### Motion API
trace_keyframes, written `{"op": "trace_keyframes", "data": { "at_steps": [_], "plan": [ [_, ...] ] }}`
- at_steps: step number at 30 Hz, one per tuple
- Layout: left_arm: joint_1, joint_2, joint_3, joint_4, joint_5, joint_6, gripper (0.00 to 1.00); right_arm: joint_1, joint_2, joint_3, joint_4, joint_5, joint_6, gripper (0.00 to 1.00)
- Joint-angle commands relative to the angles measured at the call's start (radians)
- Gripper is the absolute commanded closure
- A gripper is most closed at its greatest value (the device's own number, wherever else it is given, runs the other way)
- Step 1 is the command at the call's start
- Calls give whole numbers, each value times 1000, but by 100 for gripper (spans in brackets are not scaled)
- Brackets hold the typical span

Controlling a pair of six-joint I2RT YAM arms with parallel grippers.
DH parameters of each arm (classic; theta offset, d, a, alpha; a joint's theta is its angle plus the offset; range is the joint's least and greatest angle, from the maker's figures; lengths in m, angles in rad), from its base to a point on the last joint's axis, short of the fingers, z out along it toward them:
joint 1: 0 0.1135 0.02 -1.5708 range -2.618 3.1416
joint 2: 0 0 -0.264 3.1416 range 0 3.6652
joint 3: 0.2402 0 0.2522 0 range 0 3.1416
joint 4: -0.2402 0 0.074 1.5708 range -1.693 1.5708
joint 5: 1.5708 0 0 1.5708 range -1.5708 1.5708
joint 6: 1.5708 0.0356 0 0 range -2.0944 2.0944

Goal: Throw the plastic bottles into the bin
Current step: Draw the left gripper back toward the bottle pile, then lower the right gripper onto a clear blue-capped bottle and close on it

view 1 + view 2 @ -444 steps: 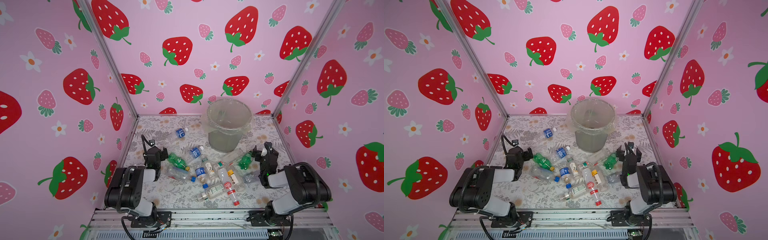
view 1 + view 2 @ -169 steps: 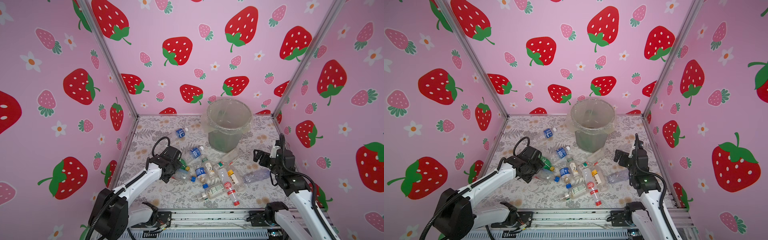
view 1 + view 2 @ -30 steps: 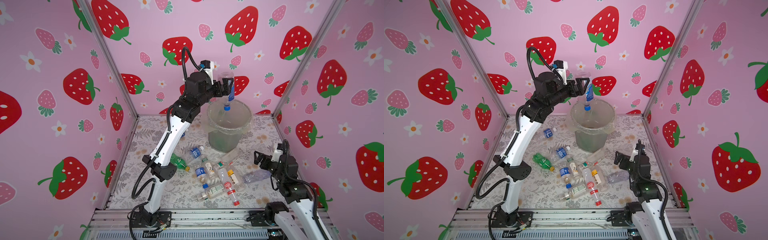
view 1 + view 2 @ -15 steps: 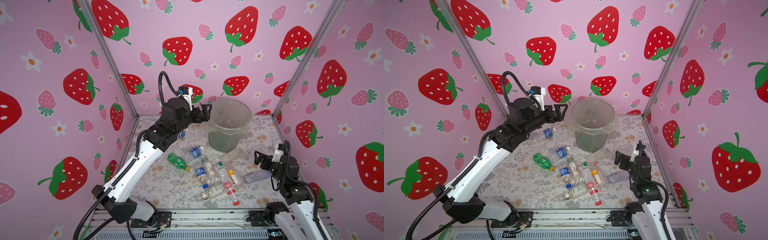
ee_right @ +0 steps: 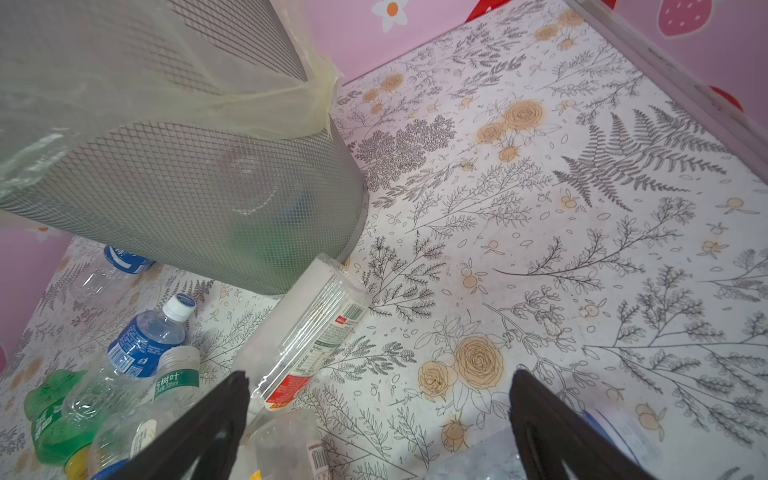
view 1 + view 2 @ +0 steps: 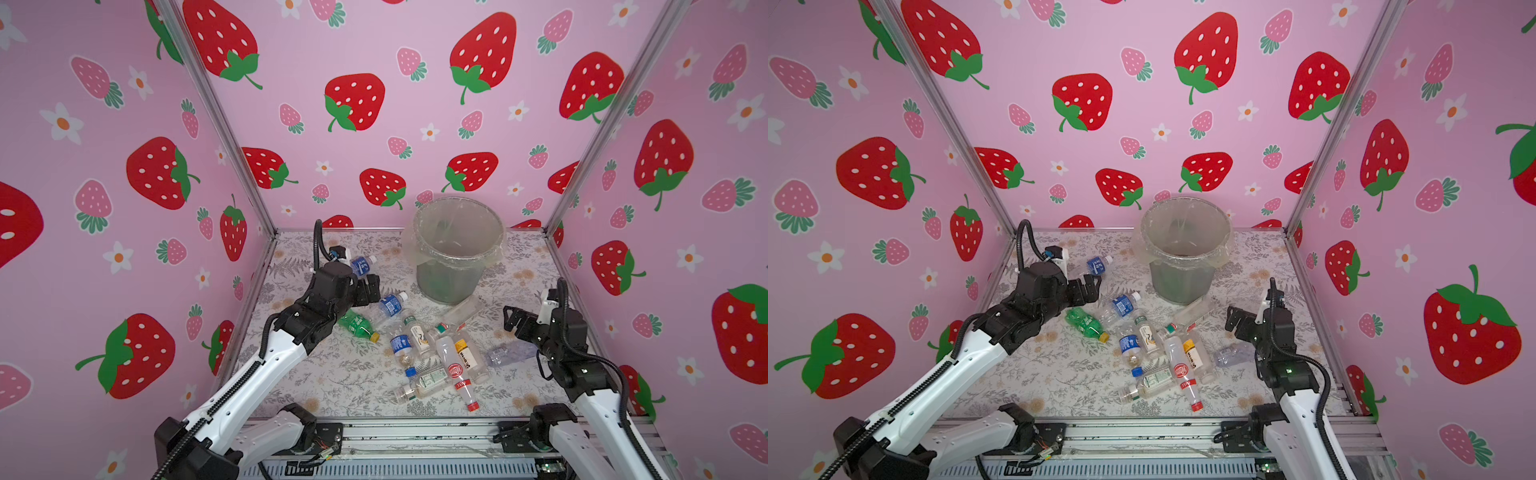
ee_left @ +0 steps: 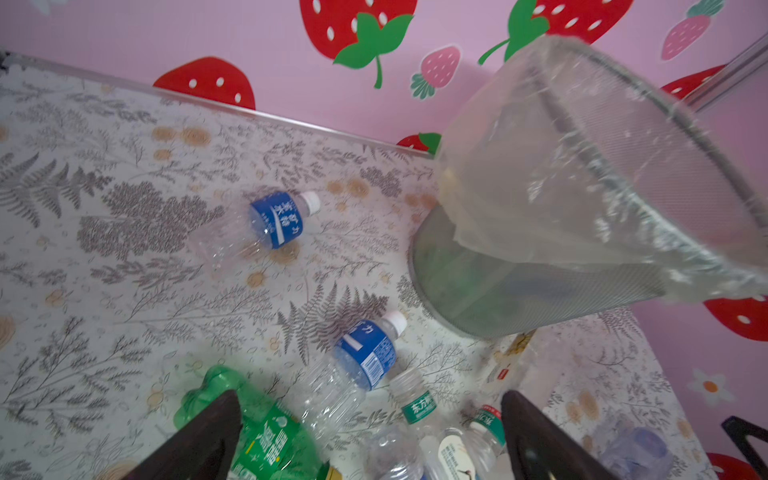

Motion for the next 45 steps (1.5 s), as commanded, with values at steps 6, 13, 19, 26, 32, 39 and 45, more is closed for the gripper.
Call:
{"op": "trace_keyframes", "data": {
  "at_steps": [6,13,19,26,32,39,45],
  "plan": [
    [72,-78,-76,-39,52,-20,1,-4,35,87,-156,88,98,1],
    [104,-103,-70,-59,73,-71,1,-5,82,161,-299,147,187,1],
    [173,-75,-24,-132,126,-37,1,-4,167,181,-412,189,292,1],
    [242,-78,-50,-71,241,-1,1,-4,186,159,-430,149,380,1],
    [248,-33,38,-145,216,107,1,-3,159,121,-478,198,474,1],
    [326,-62,-28,-104,319,82,1,-3,197,58,-434,145,505,1],
    [371,-79,-39,-100,342,79,1,-3,223,25,-379,134,521,1]
  ]
}}
